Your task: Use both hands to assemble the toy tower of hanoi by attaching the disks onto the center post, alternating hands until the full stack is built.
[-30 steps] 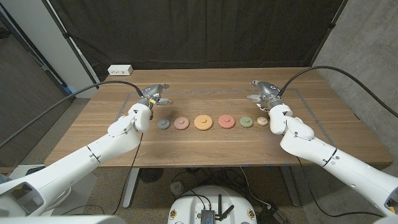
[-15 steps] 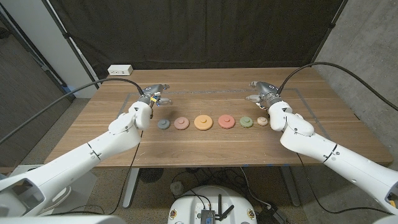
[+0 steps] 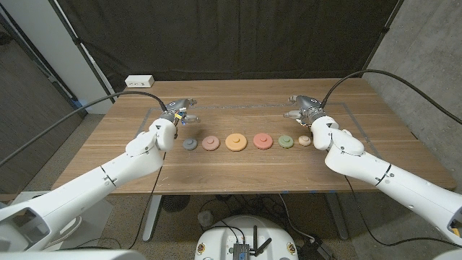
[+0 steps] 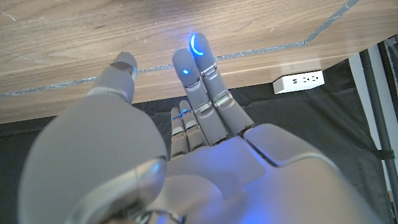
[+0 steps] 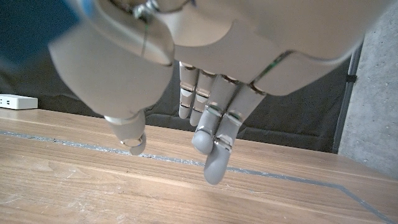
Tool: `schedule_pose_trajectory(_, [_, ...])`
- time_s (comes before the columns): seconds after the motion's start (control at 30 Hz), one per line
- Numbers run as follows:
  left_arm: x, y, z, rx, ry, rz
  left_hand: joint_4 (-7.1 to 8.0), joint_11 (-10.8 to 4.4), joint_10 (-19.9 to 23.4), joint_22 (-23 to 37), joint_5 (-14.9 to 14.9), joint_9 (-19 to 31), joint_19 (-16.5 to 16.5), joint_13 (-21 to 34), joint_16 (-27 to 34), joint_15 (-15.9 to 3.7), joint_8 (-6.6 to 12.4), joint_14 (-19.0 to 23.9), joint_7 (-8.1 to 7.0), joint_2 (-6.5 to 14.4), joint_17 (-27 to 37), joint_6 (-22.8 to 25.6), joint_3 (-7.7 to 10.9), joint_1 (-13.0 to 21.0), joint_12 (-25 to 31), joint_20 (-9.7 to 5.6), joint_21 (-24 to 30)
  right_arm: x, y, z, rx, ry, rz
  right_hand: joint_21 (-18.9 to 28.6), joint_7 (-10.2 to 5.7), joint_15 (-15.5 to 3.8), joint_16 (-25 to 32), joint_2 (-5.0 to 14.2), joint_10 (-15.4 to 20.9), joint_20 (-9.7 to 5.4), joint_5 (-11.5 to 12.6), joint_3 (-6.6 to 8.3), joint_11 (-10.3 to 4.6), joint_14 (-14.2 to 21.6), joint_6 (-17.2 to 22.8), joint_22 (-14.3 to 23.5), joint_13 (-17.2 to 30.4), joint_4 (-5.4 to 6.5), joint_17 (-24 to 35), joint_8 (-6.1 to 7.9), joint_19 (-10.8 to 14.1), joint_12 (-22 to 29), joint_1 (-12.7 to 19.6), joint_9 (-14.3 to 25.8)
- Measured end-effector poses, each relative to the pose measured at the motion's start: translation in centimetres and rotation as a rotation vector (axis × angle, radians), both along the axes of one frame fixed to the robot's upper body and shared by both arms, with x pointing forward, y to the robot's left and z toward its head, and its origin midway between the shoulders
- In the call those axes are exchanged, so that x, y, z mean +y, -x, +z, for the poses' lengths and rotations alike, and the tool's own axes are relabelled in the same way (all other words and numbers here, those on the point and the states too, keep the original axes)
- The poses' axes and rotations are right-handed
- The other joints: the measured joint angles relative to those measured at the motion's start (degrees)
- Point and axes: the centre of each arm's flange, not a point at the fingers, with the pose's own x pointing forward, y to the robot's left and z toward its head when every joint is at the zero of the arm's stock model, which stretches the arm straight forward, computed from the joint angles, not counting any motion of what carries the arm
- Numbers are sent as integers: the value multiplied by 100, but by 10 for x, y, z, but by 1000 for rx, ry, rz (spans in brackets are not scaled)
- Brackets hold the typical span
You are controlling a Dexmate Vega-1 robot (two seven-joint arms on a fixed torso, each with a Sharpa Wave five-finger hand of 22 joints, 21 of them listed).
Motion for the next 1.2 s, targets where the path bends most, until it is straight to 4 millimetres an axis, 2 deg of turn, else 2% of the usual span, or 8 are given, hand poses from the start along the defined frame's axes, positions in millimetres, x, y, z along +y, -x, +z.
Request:
schedule_pose_trajectory(0.2, [3,1,-4,-2,16,2,24,-18,66,-27,0,0,0,-1,29,0,0,0,-1,0,-2,59,-24,0,0,0,55,1,0,0,15,14,-8,44,22,0,-12,2,-2,-21,0,-23,1,0,22,-25,23,23,0,0,-23,0,-2,-15])
schedule_pose_trajectory(0.33, [4,1,-5,-3,23,5,0,-36,88,-27,0,0,0,-1,44,0,0,0,-26,0,-2,85,-48,0,0,0,77,1,1,-1,28,24,-7,44,31,2,-49,54,-34,18,0,-22,33,-29,13,-45,29,23,-15,0,-62,-22,-54,-15])
schedule_pose_trajectory(0.43, [4,1,-6,-5,28,6,0,-36,88,-27,0,0,0,20,44,0,0,0,-27,0,-2,85,-48,0,0,0,79,0,2,0,32,29,-7,44,63,32,-85,54,-55,-23,40,-39,54,-76,-19,-71,29,7,-54,0,-103,-22,-54,-15])
schedule_pose_trajectory(0.6, [4,2,-6,-20,38,6,5,-51,164,-53,0,0,1,26,96,0,0,0,-42,22,-2,141,-73,23,40,0,119,-2,5,-4,43,39,-3,44,63,21,-112,54,-73,8,40,-39,72,-86,-19,-82,29,7,-85,-45,-134,-22,-54,-15])
schedule_pose_trajectory(0.73, [3,3,-6,-48,53,-2,0,-122,289,-80,0,-1,74,26,184,-31,43,55,-85,45,6,266,-110,45,79,-29,203,-5,9,-5,48,45,6,77,83,42,-112,53,-73,8,40,-55,72,-107,-39,-99,54,23,-95,-45,-134,-22,-54,-15])
schedule_pose_trajectory(1.03, [2,2,-4,-79,76,-8,-18,-122,289,-107,0,-1,75,52,227,-42,43,105,-114,44,14,295,-127,45,79,-29,246,-14,21,-3,57,68,22,161,83,42,-103,53,-72,10,61,-87,71,-106,-39,-121,81,6,-78,-45,-135,-22,-54,-42])
schedule_pose_trajectory(1.2, [3,1,-1,-82,82,-8,0,-122,289,-107,0,-1,75,52,227,-42,43,105,-114,44,-2,295,-158,45,79,-30,246,-14,29,-3,62,83,30,183,104,43,-154,52,-72,59,83,-119,71,-189,-61,-174,81,5,-155,-45,-226,-22,-55,-42])
